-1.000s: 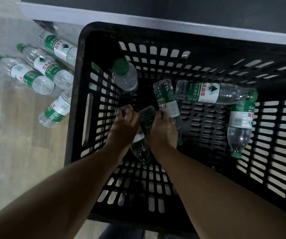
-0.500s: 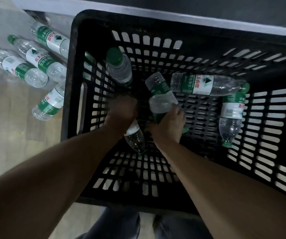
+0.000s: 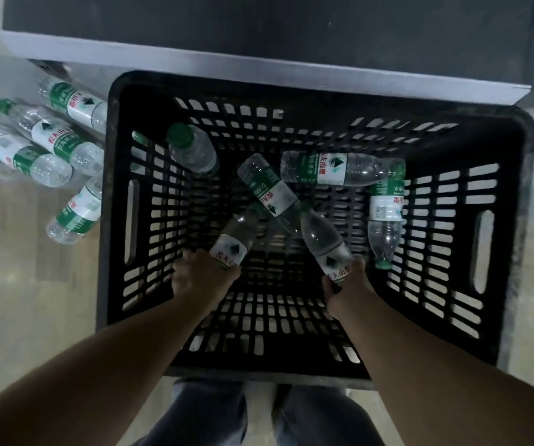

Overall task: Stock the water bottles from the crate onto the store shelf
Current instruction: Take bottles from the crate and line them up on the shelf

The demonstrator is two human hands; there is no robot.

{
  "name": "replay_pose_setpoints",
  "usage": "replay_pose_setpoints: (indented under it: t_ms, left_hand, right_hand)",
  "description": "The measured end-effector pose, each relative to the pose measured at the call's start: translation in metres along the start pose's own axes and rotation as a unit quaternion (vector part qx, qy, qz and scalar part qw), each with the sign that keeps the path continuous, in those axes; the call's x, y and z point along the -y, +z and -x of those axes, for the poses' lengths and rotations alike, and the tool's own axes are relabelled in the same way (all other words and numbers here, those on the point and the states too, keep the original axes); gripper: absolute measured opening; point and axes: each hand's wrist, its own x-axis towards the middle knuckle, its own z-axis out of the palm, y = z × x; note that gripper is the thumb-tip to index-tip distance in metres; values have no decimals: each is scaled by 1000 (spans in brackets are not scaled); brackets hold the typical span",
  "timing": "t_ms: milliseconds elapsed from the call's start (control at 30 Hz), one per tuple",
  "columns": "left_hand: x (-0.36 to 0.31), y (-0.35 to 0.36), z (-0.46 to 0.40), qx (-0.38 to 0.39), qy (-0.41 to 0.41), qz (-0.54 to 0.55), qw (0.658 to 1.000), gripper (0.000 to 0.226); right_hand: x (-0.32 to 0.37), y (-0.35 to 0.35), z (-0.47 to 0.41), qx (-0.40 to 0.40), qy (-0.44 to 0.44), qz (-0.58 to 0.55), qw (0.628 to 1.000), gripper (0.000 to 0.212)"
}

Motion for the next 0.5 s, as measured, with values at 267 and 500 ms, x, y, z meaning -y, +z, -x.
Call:
replay_pose_setpoints:
  t_ms: [267, 500]
  left_hand:
    - [-18, 6, -15, 63, -6, 106, 992, 54]
    - [-38, 7, -13, 69, 19, 124, 990, 73]
  right_hand:
    - [-24, 13, -18, 52, 13, 271, 961, 22]
    - [-18, 10, -39, -146, -249, 521, 804, 76]
